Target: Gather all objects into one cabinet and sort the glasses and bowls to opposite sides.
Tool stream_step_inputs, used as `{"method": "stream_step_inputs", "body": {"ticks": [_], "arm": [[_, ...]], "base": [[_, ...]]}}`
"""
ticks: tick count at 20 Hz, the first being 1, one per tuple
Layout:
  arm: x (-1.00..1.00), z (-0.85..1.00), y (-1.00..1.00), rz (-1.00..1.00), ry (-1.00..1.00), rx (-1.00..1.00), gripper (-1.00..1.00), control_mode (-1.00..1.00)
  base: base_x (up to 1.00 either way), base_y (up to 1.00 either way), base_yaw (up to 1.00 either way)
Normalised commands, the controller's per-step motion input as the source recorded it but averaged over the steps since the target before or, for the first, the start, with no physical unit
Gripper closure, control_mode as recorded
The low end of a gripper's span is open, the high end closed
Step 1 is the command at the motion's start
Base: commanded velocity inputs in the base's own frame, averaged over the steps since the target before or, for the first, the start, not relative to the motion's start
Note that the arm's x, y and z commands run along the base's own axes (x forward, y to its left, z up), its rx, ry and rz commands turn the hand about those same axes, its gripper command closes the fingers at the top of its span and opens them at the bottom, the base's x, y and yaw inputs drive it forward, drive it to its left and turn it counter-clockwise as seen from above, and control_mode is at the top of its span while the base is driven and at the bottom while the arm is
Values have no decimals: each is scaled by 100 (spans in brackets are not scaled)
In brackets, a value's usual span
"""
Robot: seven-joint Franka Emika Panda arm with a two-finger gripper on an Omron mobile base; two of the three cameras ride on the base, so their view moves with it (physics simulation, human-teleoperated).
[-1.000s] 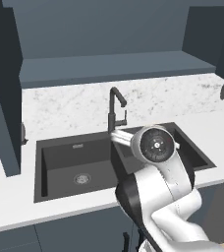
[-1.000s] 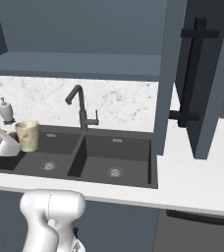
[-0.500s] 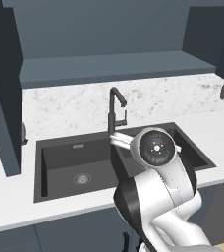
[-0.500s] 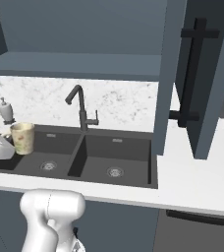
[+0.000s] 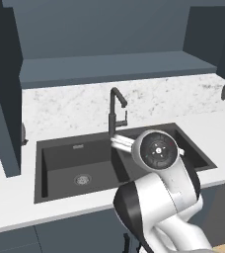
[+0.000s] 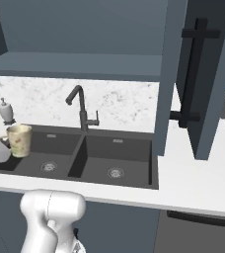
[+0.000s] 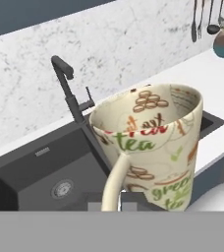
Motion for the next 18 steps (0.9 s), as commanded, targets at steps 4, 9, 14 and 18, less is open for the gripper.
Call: {"method": "stream_step_inputs", "body": {"ticks": [4, 9, 14, 18], "arm": [[-22, -5, 0, 0, 0, 0, 100, -100], [-19, -8, 0, 0, 0, 0, 100, -100], [-13, -3, 0, 0, 0, 0, 100, 100], [0, 0, 0, 0, 0, 0, 100, 100]], "base": [[0, 0, 0], [0, 0, 0], [-7, 0, 0], [-12, -1, 0]]}}
